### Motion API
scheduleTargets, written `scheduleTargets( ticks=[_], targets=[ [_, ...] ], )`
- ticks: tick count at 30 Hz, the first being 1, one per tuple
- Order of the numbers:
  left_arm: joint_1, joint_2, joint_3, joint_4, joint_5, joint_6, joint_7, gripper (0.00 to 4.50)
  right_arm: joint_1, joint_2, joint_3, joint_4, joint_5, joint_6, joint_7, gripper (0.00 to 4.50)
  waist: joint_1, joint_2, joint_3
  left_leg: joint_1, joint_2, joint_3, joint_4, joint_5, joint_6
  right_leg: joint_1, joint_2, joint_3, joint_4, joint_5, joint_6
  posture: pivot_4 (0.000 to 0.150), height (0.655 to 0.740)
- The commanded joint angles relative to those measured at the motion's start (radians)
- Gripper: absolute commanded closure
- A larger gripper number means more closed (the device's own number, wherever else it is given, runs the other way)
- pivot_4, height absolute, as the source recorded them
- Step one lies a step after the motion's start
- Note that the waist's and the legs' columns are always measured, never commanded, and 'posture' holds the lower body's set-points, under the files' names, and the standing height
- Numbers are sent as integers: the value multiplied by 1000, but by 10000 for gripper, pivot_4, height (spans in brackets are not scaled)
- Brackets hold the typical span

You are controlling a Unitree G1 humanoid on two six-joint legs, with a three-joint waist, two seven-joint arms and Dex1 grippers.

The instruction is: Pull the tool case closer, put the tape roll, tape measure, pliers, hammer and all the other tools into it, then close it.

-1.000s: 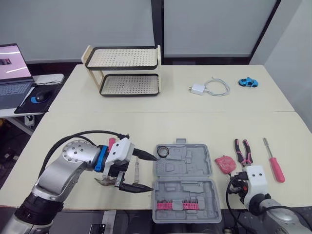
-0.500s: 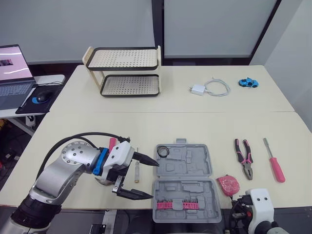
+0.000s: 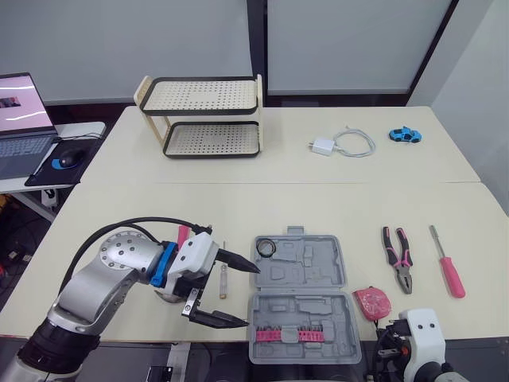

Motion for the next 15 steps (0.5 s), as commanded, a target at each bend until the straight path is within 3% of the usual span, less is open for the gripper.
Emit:
scheduleTargets(
  ticks=[1,15],
  targets=[
    [-2,-7,-3,-12,2,-21,3,0,13,-3,-13,-45,23,8,3,44699,0,0,0,0,0,0,0,0,0,0,0,0,0,0,0,1500,7400],
    [-6,-21,-6,-3,17,-33,7,0,17,-17,-55,-60,70,53,2,44699,0,0,0,0,0,0,0,0,0,0,0,0,0,0,0,1500,7400]
  ],
)
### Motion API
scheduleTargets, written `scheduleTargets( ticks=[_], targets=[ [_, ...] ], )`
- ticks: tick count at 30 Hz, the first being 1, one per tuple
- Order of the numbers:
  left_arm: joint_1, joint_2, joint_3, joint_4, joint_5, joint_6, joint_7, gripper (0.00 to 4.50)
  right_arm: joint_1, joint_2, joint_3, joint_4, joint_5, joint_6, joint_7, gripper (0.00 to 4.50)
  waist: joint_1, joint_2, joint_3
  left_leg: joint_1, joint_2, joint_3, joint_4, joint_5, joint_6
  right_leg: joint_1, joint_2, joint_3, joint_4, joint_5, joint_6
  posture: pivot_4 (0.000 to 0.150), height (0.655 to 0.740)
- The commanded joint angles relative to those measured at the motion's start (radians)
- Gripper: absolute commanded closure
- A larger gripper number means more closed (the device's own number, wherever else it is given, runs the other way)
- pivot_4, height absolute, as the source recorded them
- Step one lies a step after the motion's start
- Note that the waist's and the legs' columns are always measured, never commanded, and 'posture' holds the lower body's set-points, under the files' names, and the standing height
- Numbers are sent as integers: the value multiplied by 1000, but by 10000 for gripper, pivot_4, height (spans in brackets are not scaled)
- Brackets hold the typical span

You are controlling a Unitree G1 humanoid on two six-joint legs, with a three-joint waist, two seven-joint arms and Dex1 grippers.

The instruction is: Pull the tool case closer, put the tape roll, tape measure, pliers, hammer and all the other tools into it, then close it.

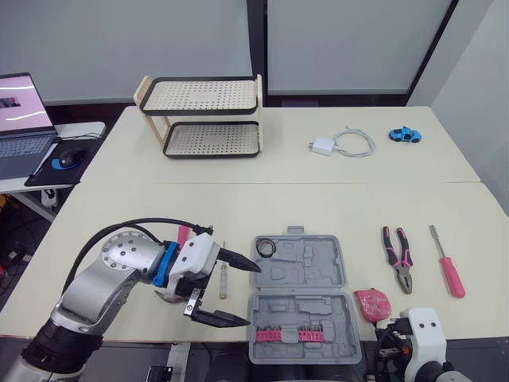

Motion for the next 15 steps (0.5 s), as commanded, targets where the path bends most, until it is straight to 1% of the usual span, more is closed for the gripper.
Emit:
scheduleTargets(
  ticks=[1,8,15],
  targets=[
    [-6,-3,-3,-10,0,-12,6,0,24,-12,-37,-38,16,-3,7,44699,0,0,0,0,0,0,0,0,0,0,0,0,0,0,0,1500,7400],
    [-4,-8,-13,-11,4,-15,8,0,33,-38,-87,-39,35,2,30,44699,0,0,0,0,0,0,0,0,0,0,0,0,0,0,0,1500,7400],
    [-2,-6,-17,-11,5,-19,13,0,43,-35,-52,-47,46,10,26,44699,0,0,0,0,0,0,0,0,0,0,0,0,0,0,0,1500,7400]
  ],
)
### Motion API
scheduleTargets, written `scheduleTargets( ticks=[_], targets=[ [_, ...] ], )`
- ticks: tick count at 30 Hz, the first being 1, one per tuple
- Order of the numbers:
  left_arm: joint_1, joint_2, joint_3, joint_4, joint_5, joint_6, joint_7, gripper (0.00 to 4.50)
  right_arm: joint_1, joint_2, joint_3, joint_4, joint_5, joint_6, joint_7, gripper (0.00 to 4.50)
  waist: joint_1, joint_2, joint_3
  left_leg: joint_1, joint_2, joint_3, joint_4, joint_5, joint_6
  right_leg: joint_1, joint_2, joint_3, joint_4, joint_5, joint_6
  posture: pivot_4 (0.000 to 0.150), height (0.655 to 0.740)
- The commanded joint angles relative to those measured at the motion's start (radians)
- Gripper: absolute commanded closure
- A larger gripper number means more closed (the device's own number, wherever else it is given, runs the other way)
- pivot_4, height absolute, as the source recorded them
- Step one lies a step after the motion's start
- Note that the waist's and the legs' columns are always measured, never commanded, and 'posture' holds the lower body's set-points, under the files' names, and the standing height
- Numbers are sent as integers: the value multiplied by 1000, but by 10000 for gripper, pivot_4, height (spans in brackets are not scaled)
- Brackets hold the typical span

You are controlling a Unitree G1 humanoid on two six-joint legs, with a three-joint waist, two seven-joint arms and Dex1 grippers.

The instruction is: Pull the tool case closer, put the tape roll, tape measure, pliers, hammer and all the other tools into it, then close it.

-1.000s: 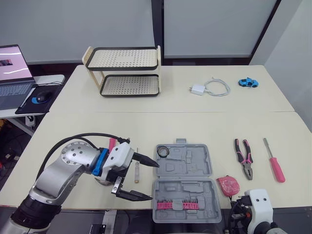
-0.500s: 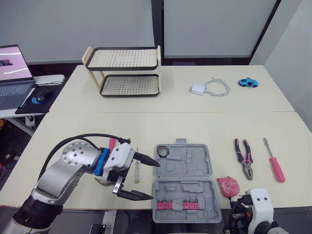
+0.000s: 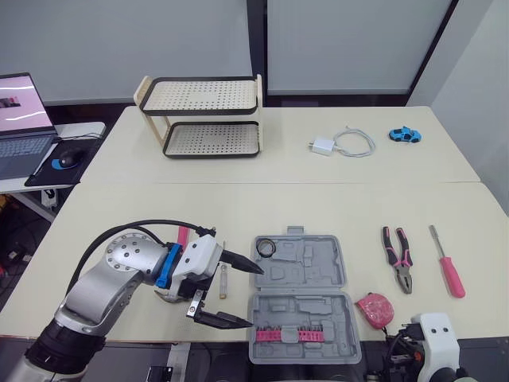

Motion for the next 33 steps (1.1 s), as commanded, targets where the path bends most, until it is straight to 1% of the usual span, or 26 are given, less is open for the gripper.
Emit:
scheduleTargets(
  ticks=[1,19,22,25,26,27,29,31,33],
  targets=[
    [-3,0,0,-10,3,-17,0,0,8,-2,14,-46,13,1,-3,44699,0,0,0,0,0,0,0,0,0,0,0,0,0,0,0,1500,7400],
    [-6,-3,0,-7,10,-20,5,0,-10,-5,23,-46,47,23,3,44699,0,0,0,0,0,0,0,0,0,0,0,0,0,0,0,1500,7400],
    [-5,-5,1,-4,12,-25,7,0,-13,0,-22,-65,79,46,5,38923,0,0,0,0,0,0,0,0,0,0,0,0,0,0,0,1500,7400],
    [-3,-4,6,-1,13,-29,7,0,11,-38,-102,-122,151,88,52,28764,0,0,0,0,0,0,0,0,0,0,0,0,0,0,0,1500,7400],
    [-2,-3,7,1,14,-31,6,0,26,-62,-141,-146,188,108,82,26084,0,0,0,0,0,0,0,0,0,0,0,0,0,0,0,1500,7400],
    [-2,-3,8,3,14,-33,6,0,34,-79,-167,-162,216,123,101,22019,0,0,0,0,0,0,0,0,0,0,0,0,0,0,0,1500,7400],
    [-1,-2,10,7,15,-36,5,0,65,-165,-234,-174,291,117,161,15702,0,0,0,0,0,0,0,0,0,1,0,0,0,0,0,1500,7400],
    [0,-2,14,9,14,-39,6,0,86,-284,-323,-175,347,86,252,9193,0,0,0,0,0,0,0,0,0,2,0,-1,0,0,0,1500,7400],
    [3,-2,18,8,12,-40,9,0,93,-410,-395,-173,325,37,361,1915,0,-1,0,1,-1,1,1,0,0,3,0,0,-1,0,0,1500,7400]
  ],
)
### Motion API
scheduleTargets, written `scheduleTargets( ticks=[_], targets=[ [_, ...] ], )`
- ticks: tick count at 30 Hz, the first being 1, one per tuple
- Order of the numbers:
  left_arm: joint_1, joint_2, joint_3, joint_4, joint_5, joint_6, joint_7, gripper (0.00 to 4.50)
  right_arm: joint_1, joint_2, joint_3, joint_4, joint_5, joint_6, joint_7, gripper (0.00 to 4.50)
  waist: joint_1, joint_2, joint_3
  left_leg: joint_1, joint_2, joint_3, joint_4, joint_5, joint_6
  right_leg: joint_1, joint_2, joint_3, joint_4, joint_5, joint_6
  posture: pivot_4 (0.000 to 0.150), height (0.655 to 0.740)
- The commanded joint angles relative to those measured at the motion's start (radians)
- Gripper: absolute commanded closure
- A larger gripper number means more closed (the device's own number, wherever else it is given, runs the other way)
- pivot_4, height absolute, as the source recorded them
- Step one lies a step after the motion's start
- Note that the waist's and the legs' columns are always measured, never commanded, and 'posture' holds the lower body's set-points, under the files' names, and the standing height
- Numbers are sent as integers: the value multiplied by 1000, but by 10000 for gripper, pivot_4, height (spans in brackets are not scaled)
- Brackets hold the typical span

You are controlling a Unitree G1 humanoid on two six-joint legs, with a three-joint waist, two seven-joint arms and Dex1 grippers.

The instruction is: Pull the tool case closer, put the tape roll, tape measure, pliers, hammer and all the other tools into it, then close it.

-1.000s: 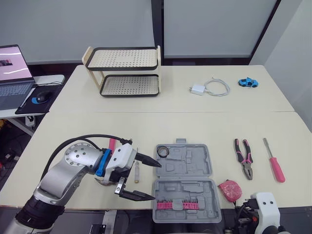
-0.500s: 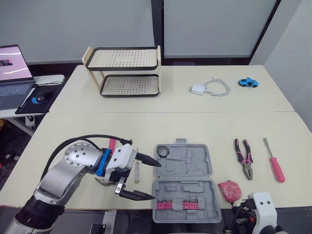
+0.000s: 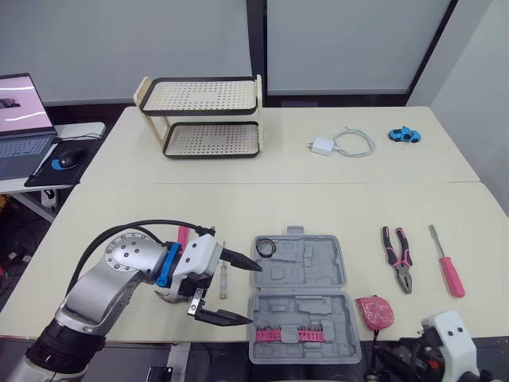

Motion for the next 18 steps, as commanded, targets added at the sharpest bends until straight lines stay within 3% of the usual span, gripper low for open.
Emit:
scheduleTargets(
  ticks=[1,5,9,13,18],
  targets=[
    [1,-1,19,-8,-10,-16,6,0,4,-169,-132,-23,-22,-106,187,462,0,-2,0,1,0,0,0,0,0,1,0,0,0,0,0,1500,7400],
    [9,-1,24,-21,-17,-15,11,0,-80,-398,-135,97,-157,-331,407,462,-3,-3,1,4,0,0,0,0,0,4,2,-1,-1,0,0,1500,7400],
    [19,-2,27,-36,-19,-14,20,0,-230,-551,2,274,-312,-586,527,462,-2,-5,3,8,1,0,-1,0,0,11,2,-3,-5,0,0,1500,7400],
    [34,0,27,-55,-18,-16,32,0,-368,-625,206,430,-442,-817,621,462,2,-6,3,7,1,-1,0,0,0,12,1,-4,-7,0,0,1500,7400],
    [49,5,29,-82,-21,-13,39,0,-534,-610,399,575,-534,-961,672,462,-1,-6,4,7,1,-1,0,0,1,13,0,-3,-8,0,0,1500,7400]
  ],
)
